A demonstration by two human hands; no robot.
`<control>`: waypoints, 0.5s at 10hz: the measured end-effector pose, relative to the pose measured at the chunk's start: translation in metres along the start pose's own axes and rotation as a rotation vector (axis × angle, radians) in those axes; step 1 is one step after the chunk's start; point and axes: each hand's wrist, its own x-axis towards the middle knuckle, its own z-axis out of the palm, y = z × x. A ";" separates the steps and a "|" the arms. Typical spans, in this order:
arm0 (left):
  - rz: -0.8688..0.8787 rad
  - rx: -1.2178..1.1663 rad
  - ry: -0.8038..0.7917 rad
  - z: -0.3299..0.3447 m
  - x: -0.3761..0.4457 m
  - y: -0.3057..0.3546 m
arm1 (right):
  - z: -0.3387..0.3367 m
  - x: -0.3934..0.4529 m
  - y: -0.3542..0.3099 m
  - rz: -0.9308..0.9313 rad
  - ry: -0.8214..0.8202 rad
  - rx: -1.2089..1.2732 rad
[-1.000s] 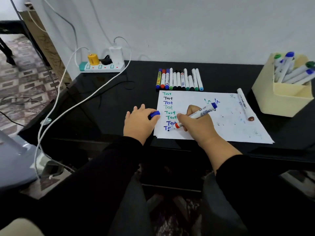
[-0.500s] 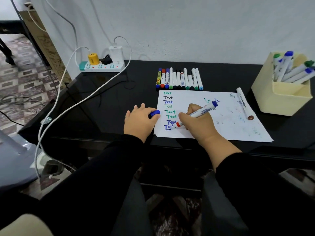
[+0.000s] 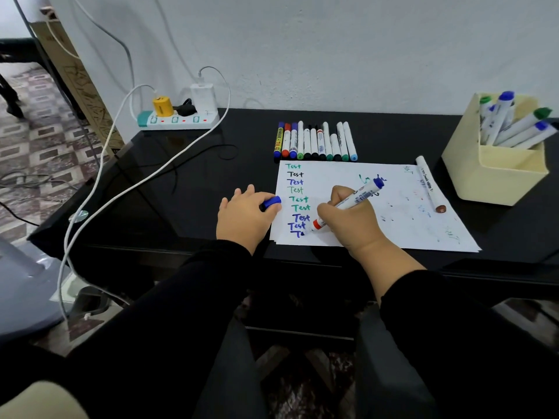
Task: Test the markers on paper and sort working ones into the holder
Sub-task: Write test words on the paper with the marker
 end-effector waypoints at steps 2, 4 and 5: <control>0.001 -0.007 0.006 0.000 0.000 0.000 | -0.001 0.001 0.000 0.014 0.032 0.009; -0.002 0.009 -0.001 0.001 0.001 0.000 | -0.001 0.000 0.001 0.031 0.045 0.053; 0.000 0.010 -0.004 0.001 0.002 -0.001 | -0.001 0.001 0.002 0.047 0.073 0.062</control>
